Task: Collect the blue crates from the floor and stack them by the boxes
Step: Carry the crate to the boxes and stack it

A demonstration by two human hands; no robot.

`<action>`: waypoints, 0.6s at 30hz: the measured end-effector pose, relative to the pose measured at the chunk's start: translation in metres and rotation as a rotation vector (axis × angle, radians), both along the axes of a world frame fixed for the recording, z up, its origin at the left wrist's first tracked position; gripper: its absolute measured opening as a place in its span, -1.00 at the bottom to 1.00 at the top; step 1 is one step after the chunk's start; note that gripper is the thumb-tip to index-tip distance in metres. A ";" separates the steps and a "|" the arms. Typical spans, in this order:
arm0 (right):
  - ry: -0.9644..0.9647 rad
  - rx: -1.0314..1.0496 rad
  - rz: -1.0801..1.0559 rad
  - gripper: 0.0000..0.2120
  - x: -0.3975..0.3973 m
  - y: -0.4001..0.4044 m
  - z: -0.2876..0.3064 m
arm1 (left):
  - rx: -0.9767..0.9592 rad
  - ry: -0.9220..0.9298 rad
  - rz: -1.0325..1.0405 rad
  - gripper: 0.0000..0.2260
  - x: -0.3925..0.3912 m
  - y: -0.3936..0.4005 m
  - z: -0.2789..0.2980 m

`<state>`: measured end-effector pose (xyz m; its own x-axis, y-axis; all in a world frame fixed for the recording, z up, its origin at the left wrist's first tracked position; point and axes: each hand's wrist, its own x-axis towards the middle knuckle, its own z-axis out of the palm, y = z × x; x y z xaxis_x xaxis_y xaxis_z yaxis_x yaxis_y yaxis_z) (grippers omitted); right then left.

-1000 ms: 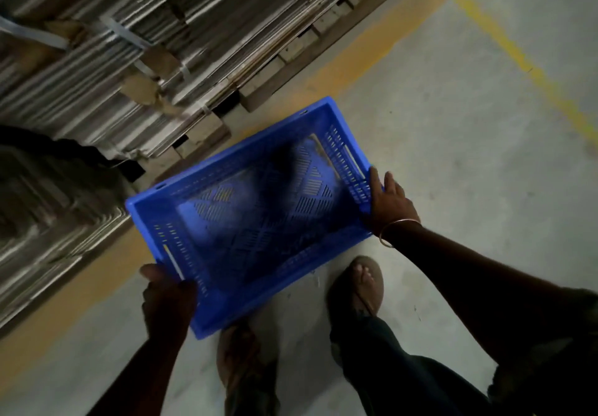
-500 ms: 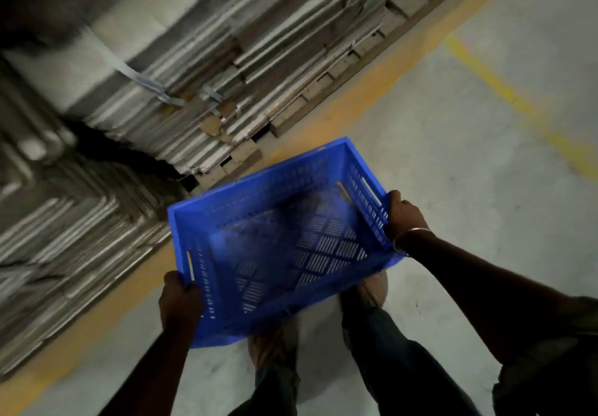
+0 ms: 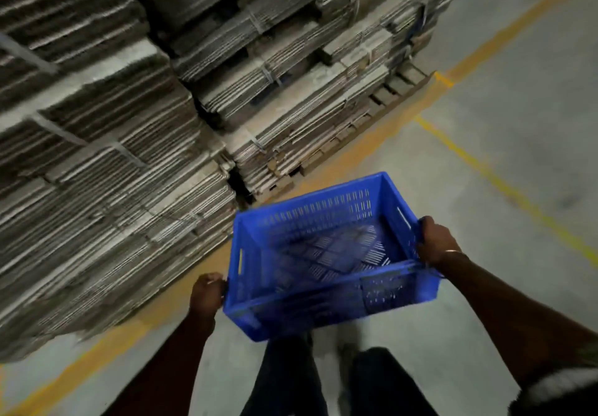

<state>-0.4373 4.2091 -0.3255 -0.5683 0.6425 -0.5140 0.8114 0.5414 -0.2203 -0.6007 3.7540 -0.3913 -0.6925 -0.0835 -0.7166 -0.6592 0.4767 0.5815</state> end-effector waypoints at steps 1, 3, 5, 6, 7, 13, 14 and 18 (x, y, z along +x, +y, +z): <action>0.037 0.030 0.002 -0.60 0.005 -0.006 0.009 | -0.010 -0.007 0.004 -0.86 0.009 -0.005 0.001; 0.084 0.058 0.016 -0.62 0.022 -0.022 0.024 | -0.023 0.043 0.033 -0.65 0.031 -0.022 -0.005; 0.136 0.080 0.045 -0.63 0.040 -0.034 0.036 | -0.015 0.056 0.074 -0.61 0.056 -0.033 -0.002; 0.155 0.086 0.057 -0.63 0.050 -0.040 0.043 | 0.001 0.053 0.098 -0.66 0.072 -0.038 0.006; 0.179 0.099 0.069 -0.64 0.060 -0.046 0.051 | 0.005 0.072 0.124 -0.71 0.089 -0.045 0.014; 0.250 0.112 0.126 -0.66 0.117 -0.095 0.088 | -0.054 0.205 0.321 -0.75 0.178 -0.106 0.044; 0.256 0.100 0.131 -0.66 0.125 -0.104 0.093 | -0.066 0.238 0.346 -0.77 0.192 -0.113 0.060; 0.258 0.042 0.164 -0.66 0.147 -0.150 0.102 | -0.126 0.333 0.454 -0.83 0.250 -0.145 0.124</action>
<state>-0.2904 4.0595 -0.2240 -0.7746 0.5488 -0.3143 0.6324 0.6735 -0.3827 -0.3508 3.6085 -0.2675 -0.7536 -0.4958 -0.4316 -0.6055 0.2679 0.7494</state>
